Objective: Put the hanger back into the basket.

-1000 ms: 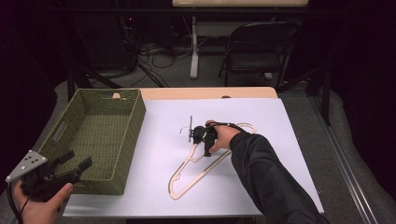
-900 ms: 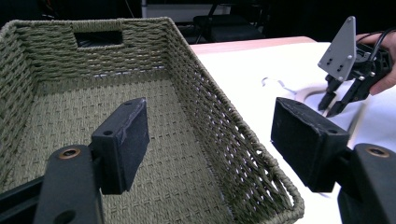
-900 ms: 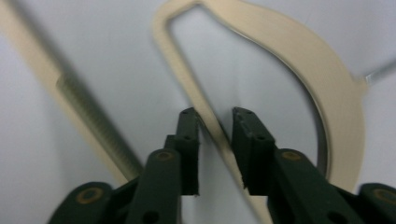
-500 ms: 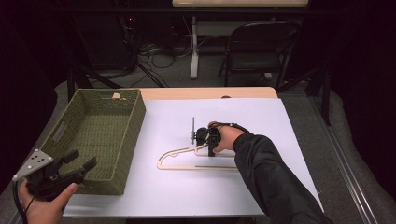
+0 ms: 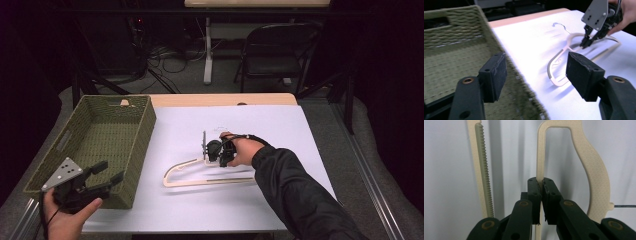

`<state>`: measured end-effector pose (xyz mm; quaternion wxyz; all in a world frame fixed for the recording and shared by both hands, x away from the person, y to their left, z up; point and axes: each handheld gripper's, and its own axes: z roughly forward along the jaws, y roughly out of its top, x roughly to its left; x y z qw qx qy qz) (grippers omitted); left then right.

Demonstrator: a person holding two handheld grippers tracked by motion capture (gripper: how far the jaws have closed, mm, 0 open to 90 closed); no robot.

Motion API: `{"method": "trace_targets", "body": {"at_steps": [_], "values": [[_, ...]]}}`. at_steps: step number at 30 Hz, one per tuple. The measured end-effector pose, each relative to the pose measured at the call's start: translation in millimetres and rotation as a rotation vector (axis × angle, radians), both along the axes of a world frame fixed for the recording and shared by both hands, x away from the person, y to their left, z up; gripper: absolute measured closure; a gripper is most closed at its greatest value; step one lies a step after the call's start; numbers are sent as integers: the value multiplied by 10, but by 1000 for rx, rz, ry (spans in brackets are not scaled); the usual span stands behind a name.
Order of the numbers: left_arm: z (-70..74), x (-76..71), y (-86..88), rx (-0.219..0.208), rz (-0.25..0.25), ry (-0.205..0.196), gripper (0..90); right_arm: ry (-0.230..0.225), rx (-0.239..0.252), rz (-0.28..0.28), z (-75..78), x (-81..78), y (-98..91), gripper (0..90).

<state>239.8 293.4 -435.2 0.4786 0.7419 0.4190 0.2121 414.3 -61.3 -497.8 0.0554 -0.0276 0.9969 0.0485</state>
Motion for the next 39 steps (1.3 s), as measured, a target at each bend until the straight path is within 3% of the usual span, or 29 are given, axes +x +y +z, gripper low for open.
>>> {"method": "trace_targets", "body": {"at_steps": [8,10,11,14,17,20,23,26,30,34,39], "values": [[-59,160,-392,-1,-121,28,375,-141,22,88,191,-346,-13,856],[-69,188,-456,4,-132,35,375,-162,32,108,204,-423,-27,856],[-88,252,-590,17,-165,51,375,-171,38,114,204,-462,-33,855],[-128,357,-769,32,-213,72,375,-194,57,139,193,-549,-43,856],[-196,483,-892,24,-245,105,404,-210,52,162,181,-603,-34,855],[-285,639,-1002,6,-273,167,455,-221,53,169,170,-644,-18,855],[-357,761,-1127,29,-296,213,487,-231,63,185,175,-666,6,855],[-410,867,-1232,-2,-336,266,525,-241,78,190,178,-683,30,855],[-473,955,-1322,23,-346,294,567,-238,76,200,164,-698,55,855],[-567,1074,-1408,31,-366,349,596,-253,82,213,114,-721,72,855],[-602,1132,-1470,8,-388,376,622,-257,91,216,91,-735,88,855]]}}
